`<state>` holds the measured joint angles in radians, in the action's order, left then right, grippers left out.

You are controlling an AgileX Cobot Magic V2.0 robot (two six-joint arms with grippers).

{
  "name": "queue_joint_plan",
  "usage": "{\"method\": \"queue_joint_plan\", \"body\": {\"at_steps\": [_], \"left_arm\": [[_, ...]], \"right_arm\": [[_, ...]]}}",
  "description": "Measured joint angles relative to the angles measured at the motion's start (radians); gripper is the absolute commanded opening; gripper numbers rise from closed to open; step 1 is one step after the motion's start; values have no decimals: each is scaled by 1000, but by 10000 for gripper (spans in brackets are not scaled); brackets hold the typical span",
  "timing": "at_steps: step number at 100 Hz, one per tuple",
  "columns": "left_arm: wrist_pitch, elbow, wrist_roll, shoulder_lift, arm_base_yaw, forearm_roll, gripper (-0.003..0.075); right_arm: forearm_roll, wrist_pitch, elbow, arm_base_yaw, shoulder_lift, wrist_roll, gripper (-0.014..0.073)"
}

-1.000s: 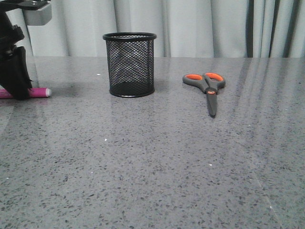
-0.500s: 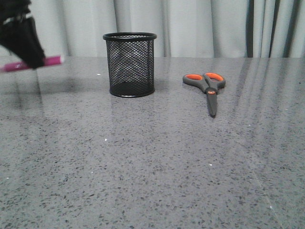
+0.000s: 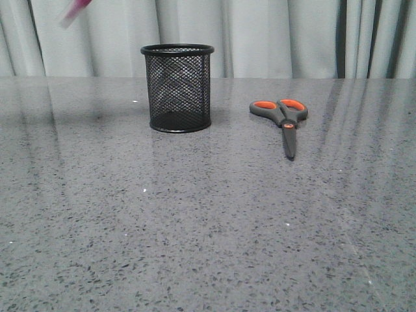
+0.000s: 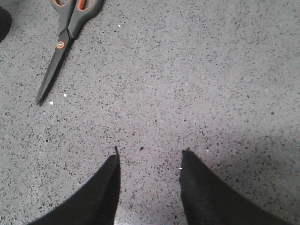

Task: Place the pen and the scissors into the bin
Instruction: 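Lift the highlighter with the left gripper and carry it over the mesh cup, then lower the highlighter into the mesh cup and open the left gripper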

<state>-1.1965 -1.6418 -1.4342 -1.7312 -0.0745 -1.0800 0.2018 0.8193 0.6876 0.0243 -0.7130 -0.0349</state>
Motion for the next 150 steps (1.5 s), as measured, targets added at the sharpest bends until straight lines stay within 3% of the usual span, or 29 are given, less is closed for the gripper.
{"method": "queue_joint_plan", "body": {"at_steps": [18,37,59,92,150], "left_arm": [[20,0,-62,0,-26,-220,-22],[66,-1,-85,-21,-93,-302,-22],[162,-1,-106,-94,-176,-304,-22],[233,-1,-110,-207,-184,-305,-22],[195,-1,-110,-235,-184,-185,-21]], "right_arm": [[0,2,0,0,0,0,271],[0,2,0,0,0,0,271],[0,2,0,0,0,0,271],[0,2,0,0,0,0,271],[0,2,0,0,0,-2,271]]}}
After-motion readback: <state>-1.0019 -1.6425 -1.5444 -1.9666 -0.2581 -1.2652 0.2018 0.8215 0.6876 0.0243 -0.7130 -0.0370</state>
